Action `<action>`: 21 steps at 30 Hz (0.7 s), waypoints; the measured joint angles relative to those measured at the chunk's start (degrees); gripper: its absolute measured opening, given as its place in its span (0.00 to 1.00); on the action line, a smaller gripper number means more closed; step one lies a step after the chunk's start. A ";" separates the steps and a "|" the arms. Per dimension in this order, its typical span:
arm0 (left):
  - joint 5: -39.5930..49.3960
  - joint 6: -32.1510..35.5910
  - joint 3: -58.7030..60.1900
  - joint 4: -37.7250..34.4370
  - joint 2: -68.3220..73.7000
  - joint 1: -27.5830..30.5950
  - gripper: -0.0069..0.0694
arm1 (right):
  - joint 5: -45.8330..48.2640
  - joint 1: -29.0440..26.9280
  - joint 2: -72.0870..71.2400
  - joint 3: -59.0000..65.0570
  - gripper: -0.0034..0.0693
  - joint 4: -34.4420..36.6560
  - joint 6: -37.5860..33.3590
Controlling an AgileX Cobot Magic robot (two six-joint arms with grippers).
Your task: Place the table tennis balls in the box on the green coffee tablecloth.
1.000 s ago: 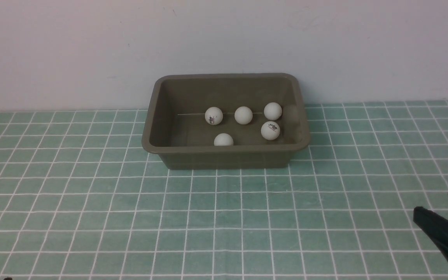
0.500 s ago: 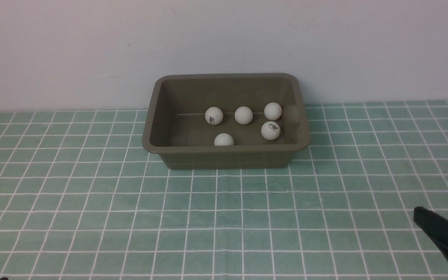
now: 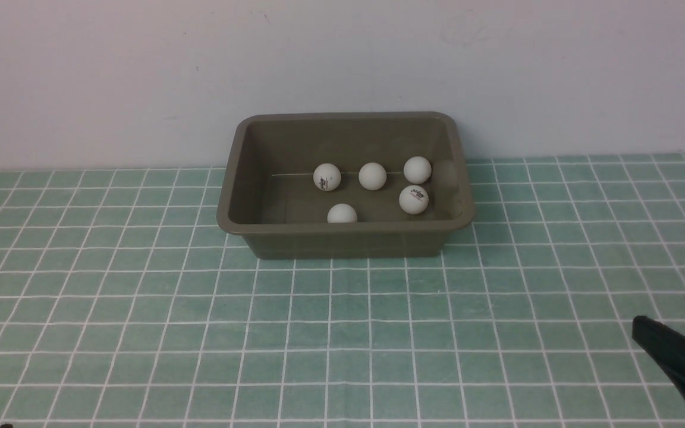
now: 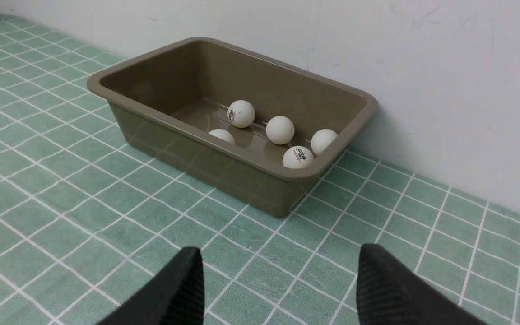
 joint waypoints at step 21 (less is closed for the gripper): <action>0.00 0.00 0.00 0.00 0.00 0.00 0.28 | -4.12 -0.42 -22.46 2.77 0.62 -60.70 68.47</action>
